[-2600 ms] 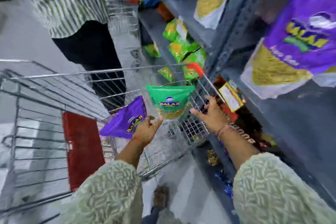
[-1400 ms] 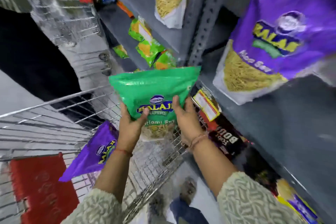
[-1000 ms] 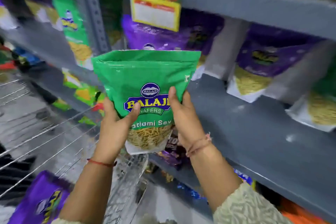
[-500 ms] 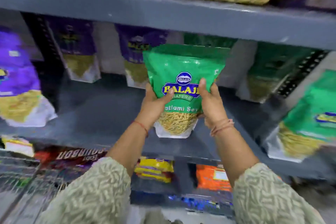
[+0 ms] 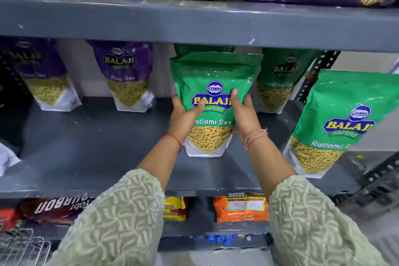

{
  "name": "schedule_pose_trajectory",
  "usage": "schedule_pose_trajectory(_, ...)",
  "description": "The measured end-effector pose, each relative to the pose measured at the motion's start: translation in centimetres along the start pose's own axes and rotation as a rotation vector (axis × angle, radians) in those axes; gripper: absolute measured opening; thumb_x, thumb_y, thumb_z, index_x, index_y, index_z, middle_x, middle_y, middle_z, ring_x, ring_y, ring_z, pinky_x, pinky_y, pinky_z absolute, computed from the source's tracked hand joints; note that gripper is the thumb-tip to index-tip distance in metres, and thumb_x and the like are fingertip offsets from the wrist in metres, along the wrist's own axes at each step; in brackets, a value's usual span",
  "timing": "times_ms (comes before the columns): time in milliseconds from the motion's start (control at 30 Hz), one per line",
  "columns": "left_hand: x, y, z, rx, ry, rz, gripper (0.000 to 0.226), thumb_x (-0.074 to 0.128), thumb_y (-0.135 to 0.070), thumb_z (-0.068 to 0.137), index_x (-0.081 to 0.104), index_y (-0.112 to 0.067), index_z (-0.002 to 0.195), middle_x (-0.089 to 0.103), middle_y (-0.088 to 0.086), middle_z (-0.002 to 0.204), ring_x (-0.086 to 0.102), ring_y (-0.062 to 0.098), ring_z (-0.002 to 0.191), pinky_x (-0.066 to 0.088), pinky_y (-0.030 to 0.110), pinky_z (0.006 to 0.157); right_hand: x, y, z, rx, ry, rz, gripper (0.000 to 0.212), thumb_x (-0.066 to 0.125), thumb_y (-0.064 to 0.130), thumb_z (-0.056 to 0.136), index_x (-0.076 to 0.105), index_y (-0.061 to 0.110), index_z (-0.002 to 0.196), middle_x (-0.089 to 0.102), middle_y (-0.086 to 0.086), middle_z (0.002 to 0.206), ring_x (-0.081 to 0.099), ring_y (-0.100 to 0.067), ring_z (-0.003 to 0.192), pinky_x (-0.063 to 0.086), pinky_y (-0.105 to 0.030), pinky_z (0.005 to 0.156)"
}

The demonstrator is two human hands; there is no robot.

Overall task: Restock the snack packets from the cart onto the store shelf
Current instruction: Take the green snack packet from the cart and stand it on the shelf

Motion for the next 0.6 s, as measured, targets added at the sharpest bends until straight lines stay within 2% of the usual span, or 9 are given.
schedule_pose_trajectory(33,-0.2,0.3,0.0,-0.016,0.003,-0.01,0.058,0.069,-0.037,0.063,0.038,-0.019,0.108,0.061,-0.013,0.096,0.06,0.021,0.102,0.048,0.039,0.093,-0.2,-0.4,-0.1,0.0,0.013,-0.008,0.029,0.049,0.063,0.074,0.048,0.038,0.086,0.064,0.001,0.114,0.062,-0.022,0.103,0.047,-0.054,0.095)
schedule_pose_trajectory(100,-0.6,0.8,-0.4,-0.067,0.009,-0.034,0.064,0.07,-0.037,0.062,0.034,-0.017,0.112,0.062,-0.005,0.101,0.06,0.02,0.099,0.048,0.038,0.093,-0.7,-1.5,-0.4,0.021,0.054,-0.021,0.032,0.054,0.059,0.075,0.045,0.035,0.094,0.061,0.001,0.114,0.061,-0.016,0.098,0.048,-0.046,0.093)
schedule_pose_trajectory(167,-1.2,2.2,-1.0,-0.122,0.056,-0.034,0.07,0.072,-0.03,0.068,0.029,-0.011,0.121,0.059,0.005,0.112,0.058,0.021,0.101,0.047,0.036,0.092,-1.3,-3.3,-0.9,0.068,0.125,-0.026,0.04,0.056,0.043,0.083,0.038,0.024,0.113,0.052,0.001,0.115,0.055,-0.01,0.094,0.043,-0.038,0.087)
schedule_pose_trajectory(233,-1.8,4.1,-1.9,-0.169,0.13,-0.001,0.075,0.074,-0.022,0.068,0.028,-0.009,0.126,0.055,0.011,0.12,0.055,0.023,0.107,0.044,0.034,0.093,-1.7,-5.5,-1.4,0.104,0.182,-0.038,0.053,0.06,0.028,0.083,0.032,0.013,0.126,0.048,0.0,0.118,0.052,-0.015,0.103,0.04,-0.035,0.086)
schedule_pose_trajectory(300,-2.3,6.2,-2.4,-0.203,0.174,0.049,0.076,0.077,-0.027,0.057,0.037,-0.012,0.119,0.056,0.01,0.12,0.054,0.025,0.113,0.043,0.04,0.101,-1.8,-8.1,-1.7,0.114,0.223,-0.068,0.055,0.068,0.016,0.077,0.037,0.011,0.123,0.053,-0.004,0.117,0.053,-0.022,0.112,0.045,-0.03,0.086)
schedule_pose_trajectory(367,-2.6,8.1,-2.5,-0.196,0.213,0.119,0.068,0.075,-0.034,0.052,0.047,-0.016,0.111,0.06,0.008,0.117,0.056,0.025,0.113,0.041,0.046,0.106,-1.5,-9.9,-2.0,0.126,0.217,-0.091,0.053,0.072,0.009,0.073,0.042,0.01,0.117,0.057,-0.006,0.114,0.055,-0.024,0.11,0.049,-0.018,0.08)
schedule_pose_trajectory(400,-2.7,8.9,-2.5,-0.198,0.226,0.146,0.063,0.073,-0.035,0.054,0.049,-0.019,0.11,0.06,0.007,0.117,0.055,0.025,0.115,0.04,0.047,0.106,-1.4,-10.6,-2.2,0.127,0.194,-0.098,0.054,0.072,0.007,0.072,0.043,0.009,0.117,0.058,-0.008,0.115,0.055,-0.024,0.108,0.049,-0.017,0.081)
schedule_pose_trajectory(533,-2.9,10.3,-3.0,-0.204,0.229,0.155,0.06,0.07,-0.037,0.06,0.048,-0.024,0.114,0.057,-0.001,0.122,0.052,0.02,0.119,0.039,0.039,0.106,-1.2,-11.6,-2.2,0.122,0.108,-0.157,0.052,0.073,0.01,0.072,0.047,0.009,0.118,0.06,-0.015,0.122,0.056,-0.029,0.11,0.046,-0.038,0.097)
schedule_pose_trajectory(600,-2.8,10.4,-3.1,-0.187,0.235,0.148,0.053,0.069,-0.026,0.069,0.047,-0.022,0.118,0.056,-0.002,0.122,0.052,0.019,0.118,0.039,0.036,0.105,-1.1,-11.6,-2.3,0.127,0.098,-0.158,0.051,0.072,0.009,0.072,0.048,0.009,0.118,0.06,-0.015,0.122,0.056,-0.027,0.108,0.045,-0.038,0.097)
Point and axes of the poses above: each hand's wrist, its own z-axis towards the middle knuckle, its own x-axis out of the palm, y = z × x, the point moved 1 cm from there along z, towards the middle knuckle
